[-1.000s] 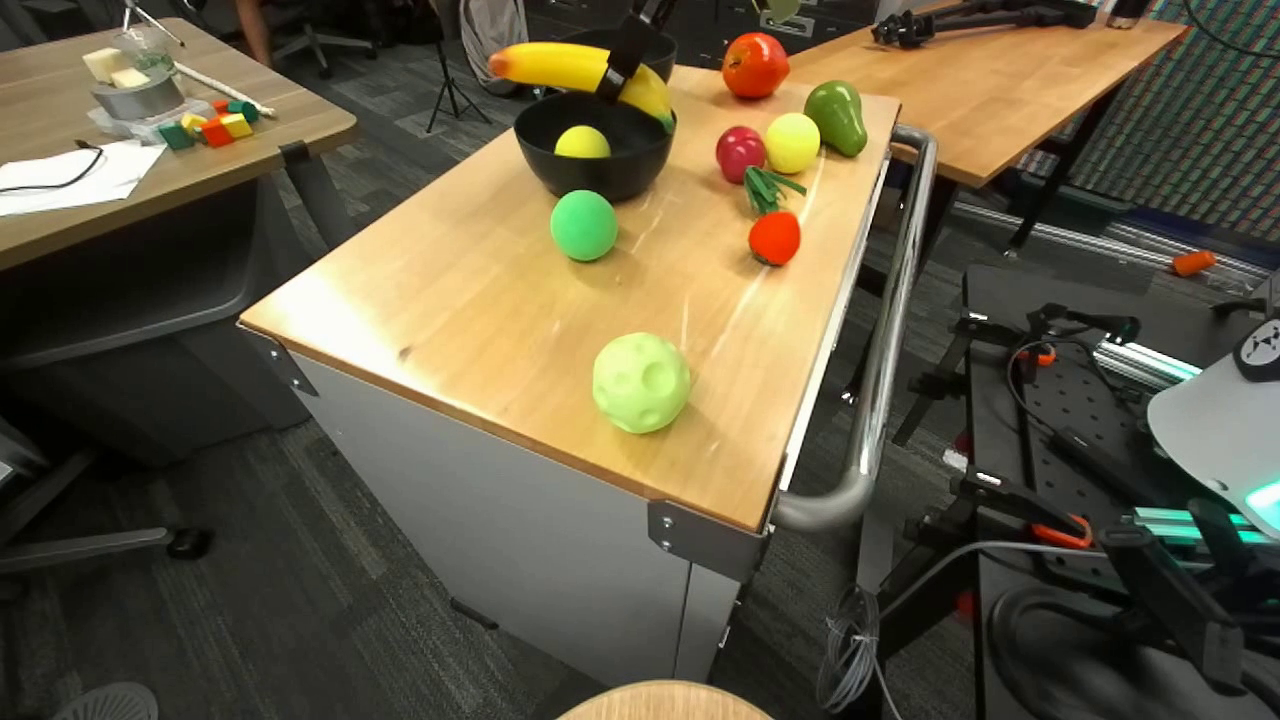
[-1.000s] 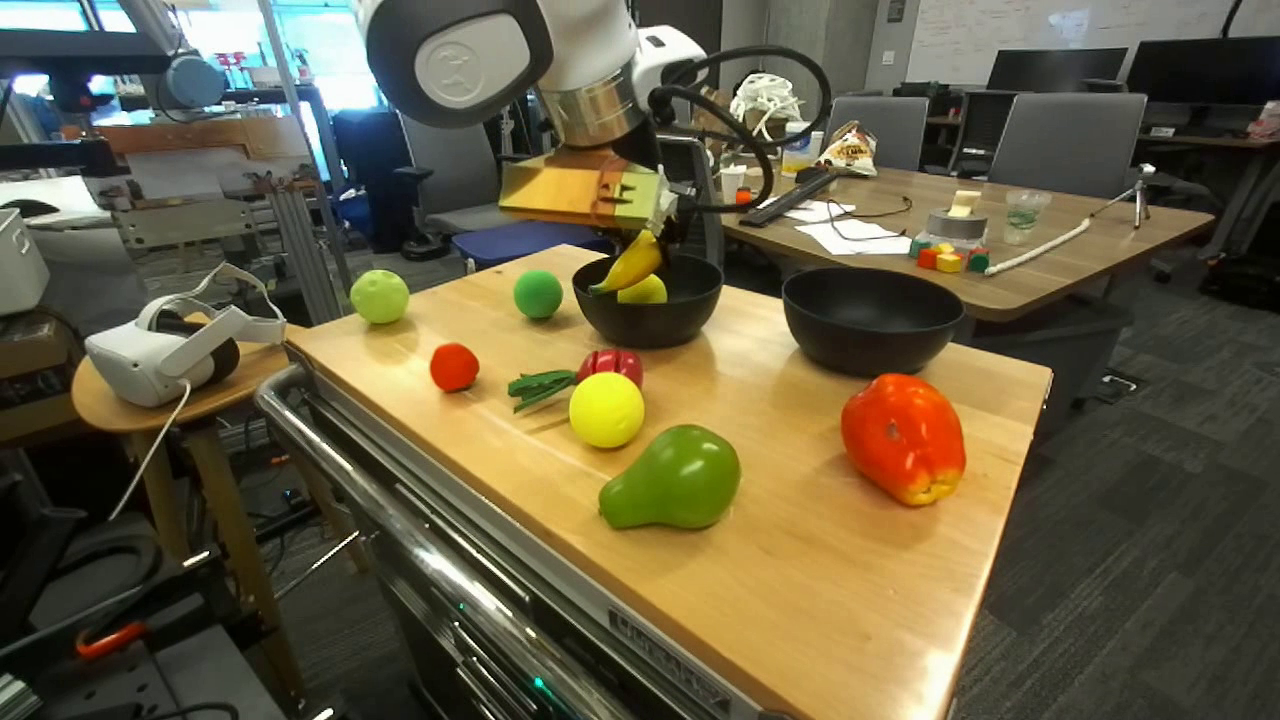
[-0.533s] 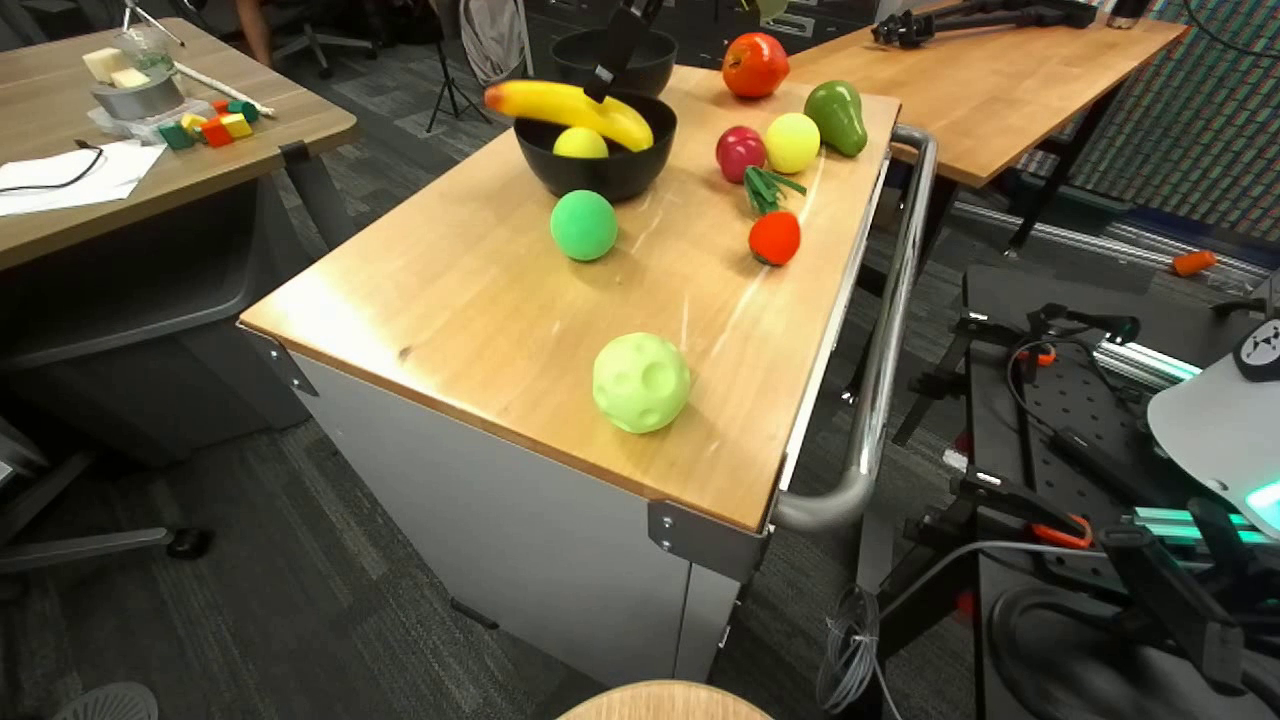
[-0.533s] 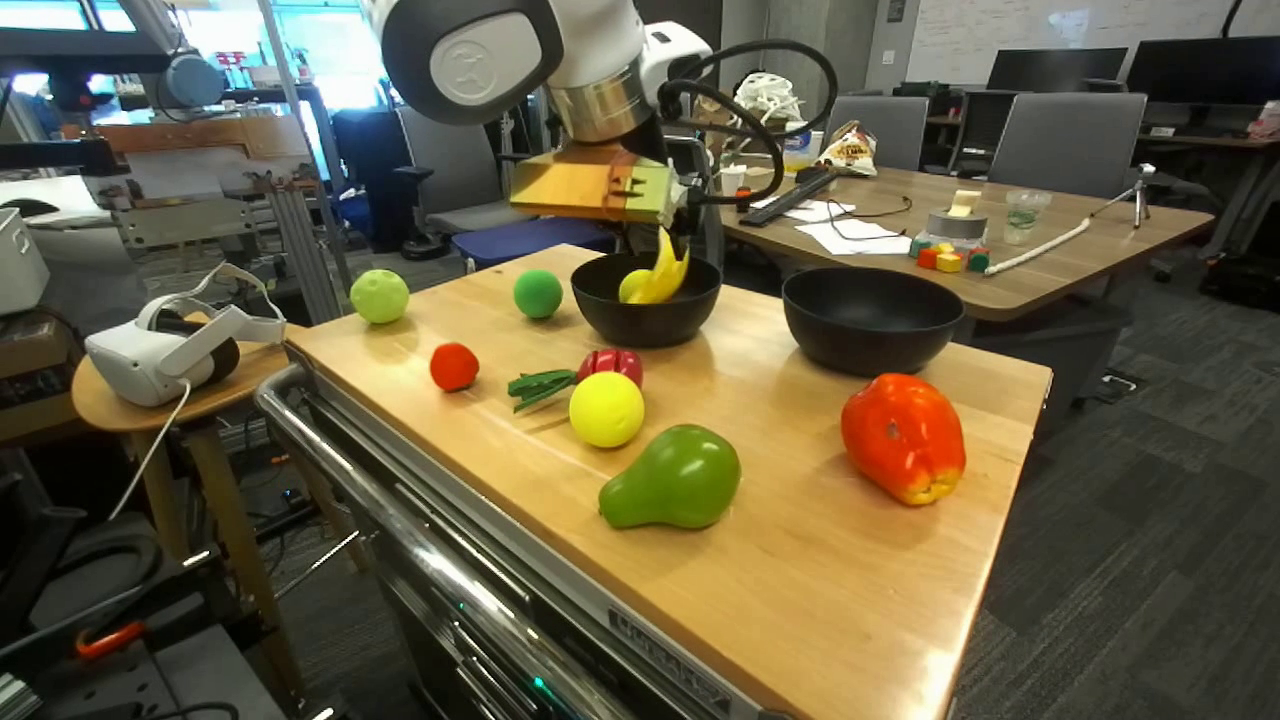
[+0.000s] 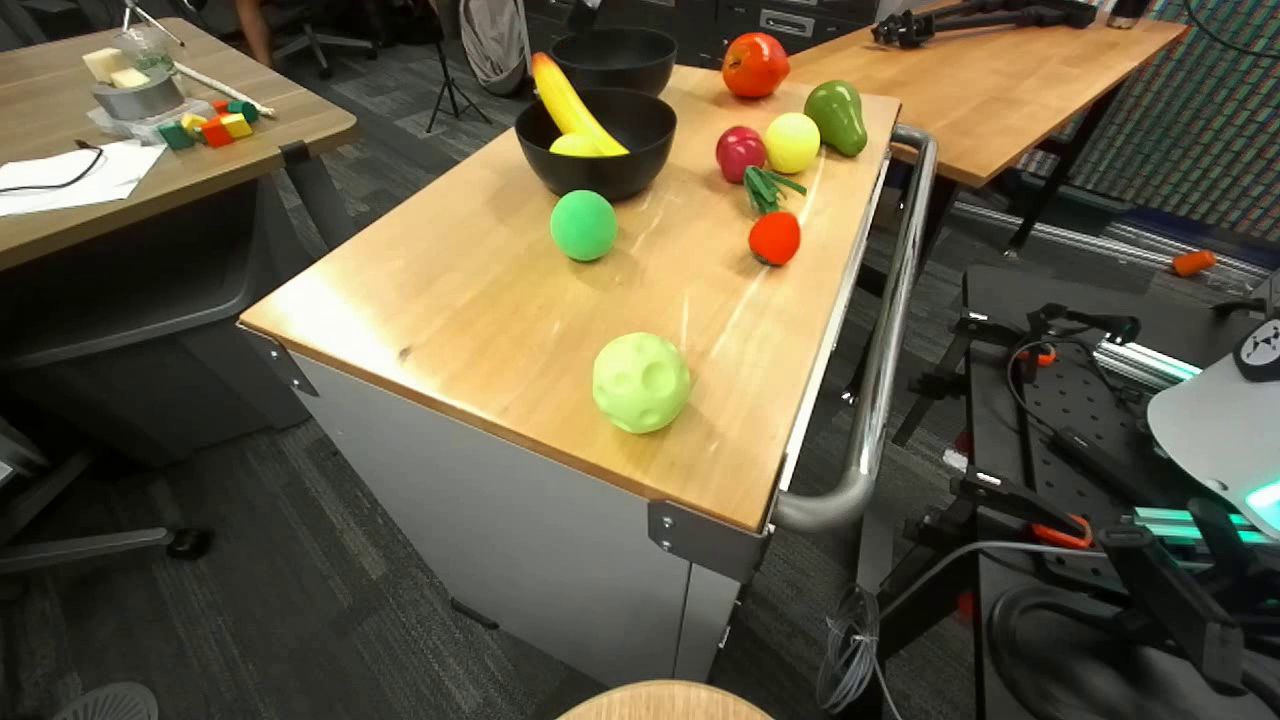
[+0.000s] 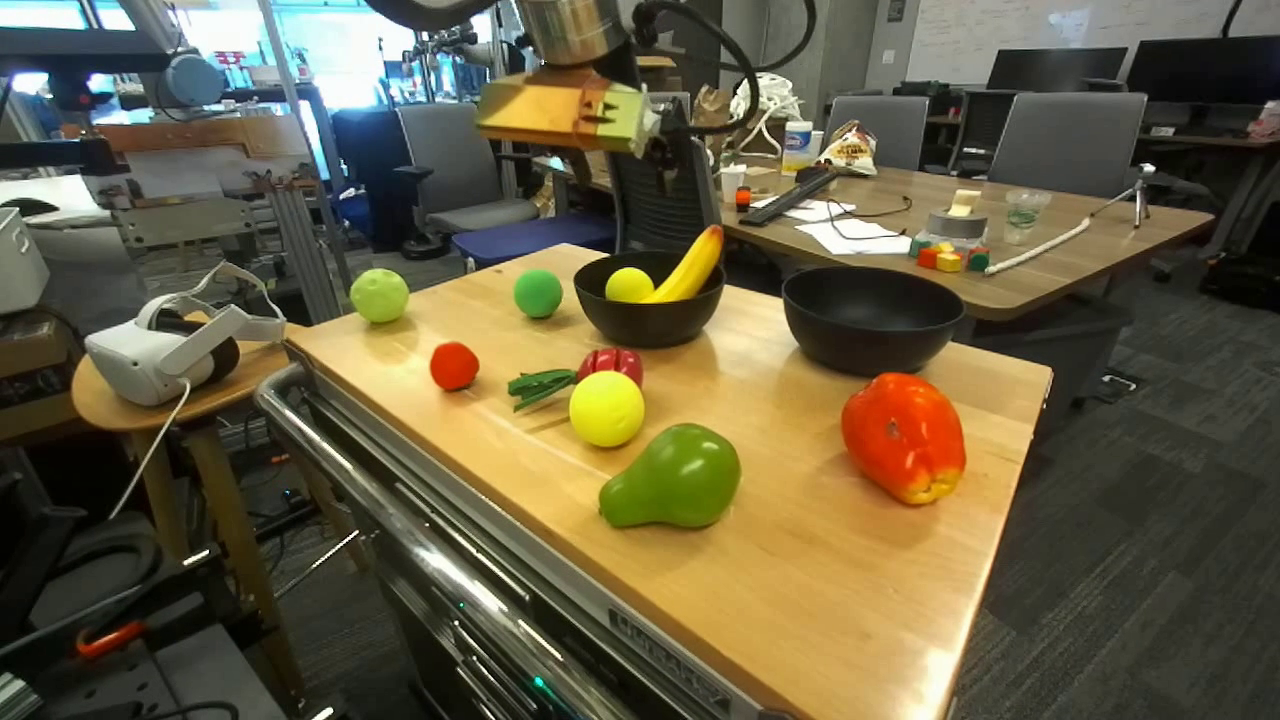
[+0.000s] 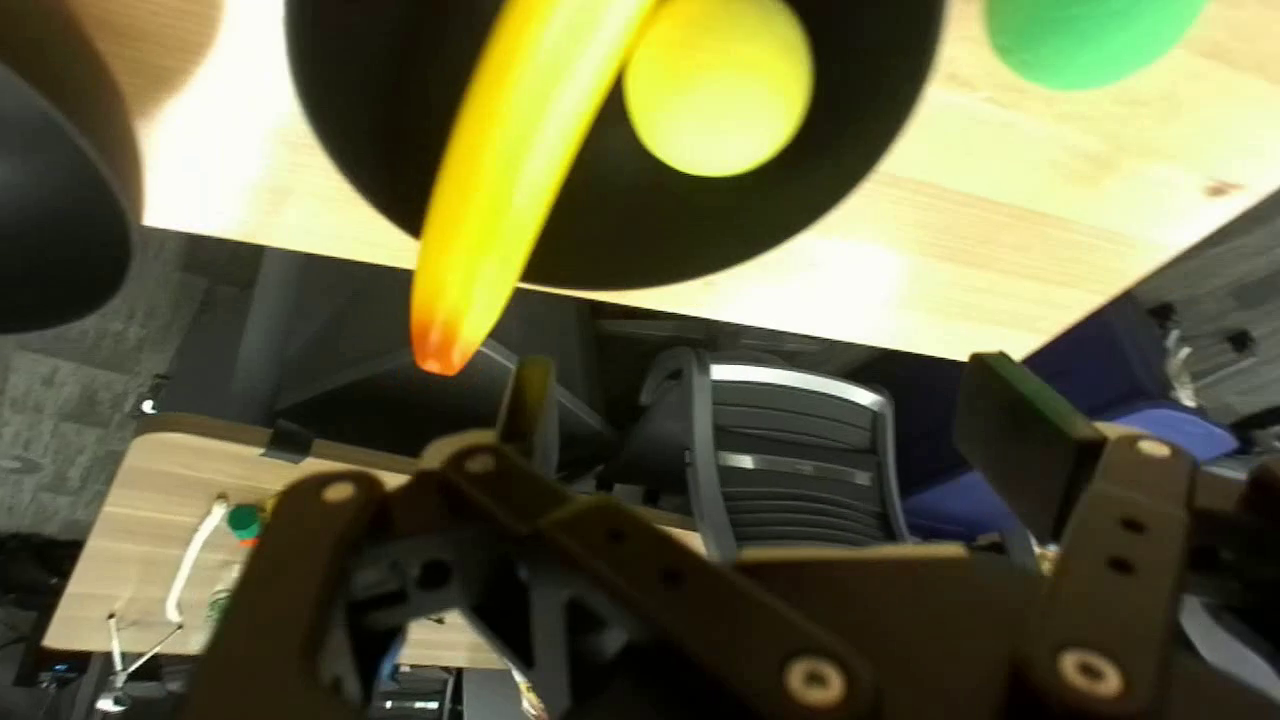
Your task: Divide the fruits between the black bowls
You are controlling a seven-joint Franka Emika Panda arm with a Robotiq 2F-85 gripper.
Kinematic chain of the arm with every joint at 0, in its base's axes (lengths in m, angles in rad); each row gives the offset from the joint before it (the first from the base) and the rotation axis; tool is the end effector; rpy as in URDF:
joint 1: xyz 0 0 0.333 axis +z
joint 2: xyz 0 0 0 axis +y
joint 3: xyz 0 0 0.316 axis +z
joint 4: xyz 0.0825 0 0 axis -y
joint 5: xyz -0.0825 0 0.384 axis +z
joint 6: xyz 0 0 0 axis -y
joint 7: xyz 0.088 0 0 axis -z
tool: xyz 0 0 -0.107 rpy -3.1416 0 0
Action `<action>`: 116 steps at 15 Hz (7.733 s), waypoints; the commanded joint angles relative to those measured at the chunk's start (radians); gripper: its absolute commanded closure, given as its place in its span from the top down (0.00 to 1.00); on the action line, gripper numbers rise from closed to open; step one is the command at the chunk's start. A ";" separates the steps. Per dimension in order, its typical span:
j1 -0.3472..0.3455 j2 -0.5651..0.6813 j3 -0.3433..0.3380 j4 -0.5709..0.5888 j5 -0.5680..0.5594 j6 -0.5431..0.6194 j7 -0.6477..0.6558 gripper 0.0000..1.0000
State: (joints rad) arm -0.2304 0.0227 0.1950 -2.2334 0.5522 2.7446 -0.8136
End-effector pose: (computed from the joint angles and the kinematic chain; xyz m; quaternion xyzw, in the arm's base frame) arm 0.5622 -0.0412 0.4103 -0.9465 -0.1514 -0.2798 0.0548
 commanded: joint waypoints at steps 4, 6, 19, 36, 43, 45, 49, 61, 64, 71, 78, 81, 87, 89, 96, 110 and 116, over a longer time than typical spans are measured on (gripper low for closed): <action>0.171 -0.147 -0.096 -0.030 -0.026 -0.287 0.128 1.00; 0.202 -0.123 -0.128 -0.019 -0.013 -0.273 0.104 1.00; 0.369 -0.125 -0.061 -0.086 -0.099 -0.303 0.260 1.00; 0.455 0.129 0.020 -0.076 -0.457 -0.225 0.540 0.58; 0.416 0.032 -0.012 -0.093 -0.523 -0.218 0.548 0.27; 0.378 -0.046 -0.063 -0.112 -0.631 -0.221 0.573 0.19; 0.276 -0.158 -0.161 -0.111 -0.873 -0.205 0.568 0.10; 0.174 0.129 -0.217 0.005 -1.000 0.158 0.480 0.09; 0.169 0.196 -0.182 0.044 -0.913 0.124 0.385 0.09; 0.178 0.153 -0.161 0.123 -0.857 -0.180 0.293 0.66; 0.217 0.072 -0.133 0.154 -0.689 -0.572 0.301 1.00; 0.245 0.064 -0.119 0.147 -0.653 -0.550 0.332 1.00; 0.265 0.074 -0.101 0.146 -0.569 -0.560 0.311 1.00; 0.264 0.073 -0.102 0.146 -0.567 -0.561 0.311 1.00; 0.217 -0.064 -0.191 0.061 -0.885 -0.557 0.465 1.00; 0.096 -0.045 -0.330 0.091 -1.015 -0.443 0.451 1.00; 0.030 0.159 -0.385 0.316 -0.866 -0.523 0.272 1.00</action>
State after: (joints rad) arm -0.1670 0.0675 -0.1754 -2.0560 -0.3896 2.2784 -0.4438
